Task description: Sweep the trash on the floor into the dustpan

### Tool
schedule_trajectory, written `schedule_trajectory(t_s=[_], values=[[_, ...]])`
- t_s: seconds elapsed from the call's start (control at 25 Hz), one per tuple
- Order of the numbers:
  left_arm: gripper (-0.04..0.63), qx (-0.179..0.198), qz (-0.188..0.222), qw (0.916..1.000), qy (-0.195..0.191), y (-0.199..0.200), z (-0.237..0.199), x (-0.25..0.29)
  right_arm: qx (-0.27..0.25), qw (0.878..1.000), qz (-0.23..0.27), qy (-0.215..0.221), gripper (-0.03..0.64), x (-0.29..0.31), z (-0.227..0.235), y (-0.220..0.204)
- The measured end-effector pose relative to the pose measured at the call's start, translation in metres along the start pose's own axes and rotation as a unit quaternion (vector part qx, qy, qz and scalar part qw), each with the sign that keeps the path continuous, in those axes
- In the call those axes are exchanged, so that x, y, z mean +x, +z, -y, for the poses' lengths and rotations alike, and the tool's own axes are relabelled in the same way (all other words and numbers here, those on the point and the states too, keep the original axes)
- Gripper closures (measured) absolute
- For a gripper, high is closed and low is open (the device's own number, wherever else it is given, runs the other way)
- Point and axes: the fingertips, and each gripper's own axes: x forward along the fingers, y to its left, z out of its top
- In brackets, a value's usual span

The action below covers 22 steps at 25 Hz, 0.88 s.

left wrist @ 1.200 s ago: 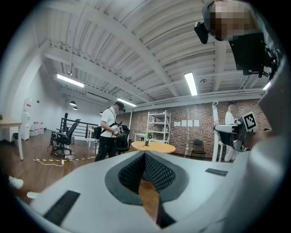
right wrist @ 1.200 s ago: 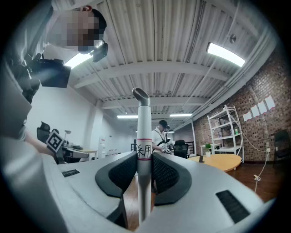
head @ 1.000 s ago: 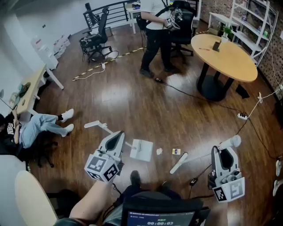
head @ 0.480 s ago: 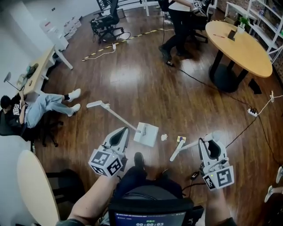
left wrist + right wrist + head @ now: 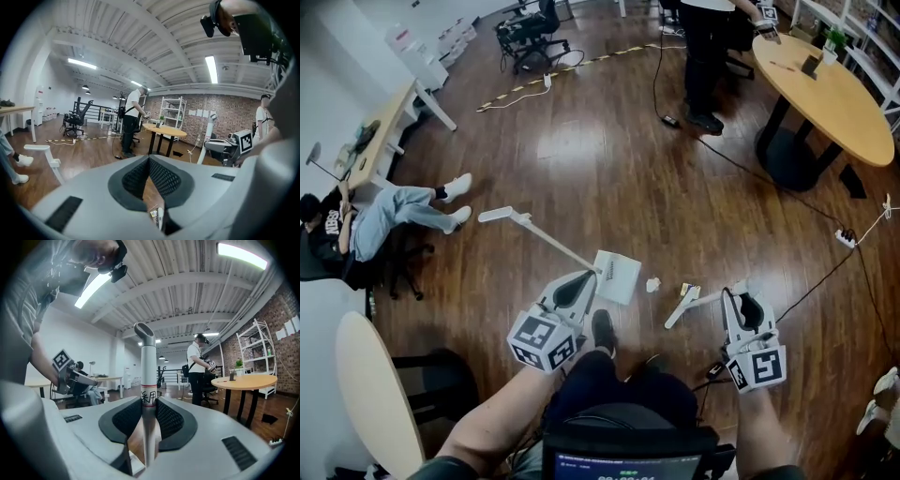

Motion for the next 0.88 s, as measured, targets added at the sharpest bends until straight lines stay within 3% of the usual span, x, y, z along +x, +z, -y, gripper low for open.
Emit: schedule_trajectory(t_s=[0.44,0.88], values=[[0.592,-0.006,-0.024,0.9997,0.004,-0.039,-0.037,0.067,-0.009,1.000,-0.017,0.021,0.508,0.067,0.028,-0.068],[0.592,-0.034,-0.028,0.9984,0.034,-0.082,-0.090,0.095,-0.009,0.996,-0.036,0.080,0.509,0.146,0.008,-0.113]])
